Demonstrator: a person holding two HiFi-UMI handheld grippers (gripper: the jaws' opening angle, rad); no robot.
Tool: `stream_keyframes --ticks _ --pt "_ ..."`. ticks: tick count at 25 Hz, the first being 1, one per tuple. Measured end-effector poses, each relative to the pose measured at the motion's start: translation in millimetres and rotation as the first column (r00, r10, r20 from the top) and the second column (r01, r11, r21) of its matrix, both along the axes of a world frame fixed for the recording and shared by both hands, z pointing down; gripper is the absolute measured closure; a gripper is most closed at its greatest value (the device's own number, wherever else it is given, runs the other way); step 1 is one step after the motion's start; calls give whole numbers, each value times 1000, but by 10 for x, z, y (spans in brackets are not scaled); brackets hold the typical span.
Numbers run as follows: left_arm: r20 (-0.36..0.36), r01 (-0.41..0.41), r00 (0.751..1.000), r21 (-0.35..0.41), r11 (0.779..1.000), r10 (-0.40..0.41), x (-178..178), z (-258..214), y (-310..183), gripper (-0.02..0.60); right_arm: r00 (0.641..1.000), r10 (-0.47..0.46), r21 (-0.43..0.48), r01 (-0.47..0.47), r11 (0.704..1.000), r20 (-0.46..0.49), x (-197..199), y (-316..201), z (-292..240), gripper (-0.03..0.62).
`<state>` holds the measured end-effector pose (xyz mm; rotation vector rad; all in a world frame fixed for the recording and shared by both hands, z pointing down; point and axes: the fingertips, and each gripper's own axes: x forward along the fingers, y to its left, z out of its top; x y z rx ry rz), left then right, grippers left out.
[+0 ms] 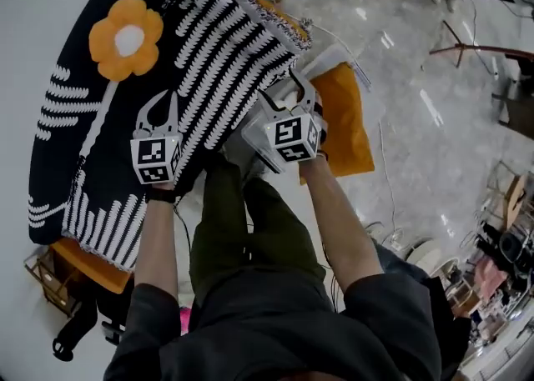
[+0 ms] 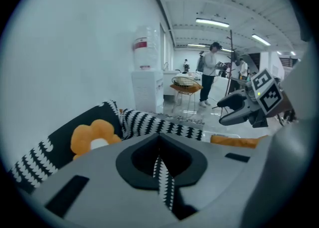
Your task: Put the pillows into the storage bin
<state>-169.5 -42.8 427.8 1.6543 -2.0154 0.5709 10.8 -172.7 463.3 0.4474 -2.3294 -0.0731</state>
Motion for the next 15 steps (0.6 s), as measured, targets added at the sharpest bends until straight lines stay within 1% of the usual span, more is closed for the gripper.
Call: stream_keyframes --ticks 3,7,11,15 --pt "5 102 995 0 995 -102 -566 -11 330 578 992 -127 18 127 992 4 -756 159 -83 264" --pt "1 221 975 6 975 -221 -1253 32 671 578 964 -264 45 263 964 20 -1735 347 -169 264" --pt "-13 285 958 3 958 -285 -1813 192 857 578 928 -372 62 371 927 14 -2641 524 -102 264" --pt "-38 332 942 -13 943 -333 -2282 430 908 578 890 -455 50 455 889 -4 -3397 633 94 264"
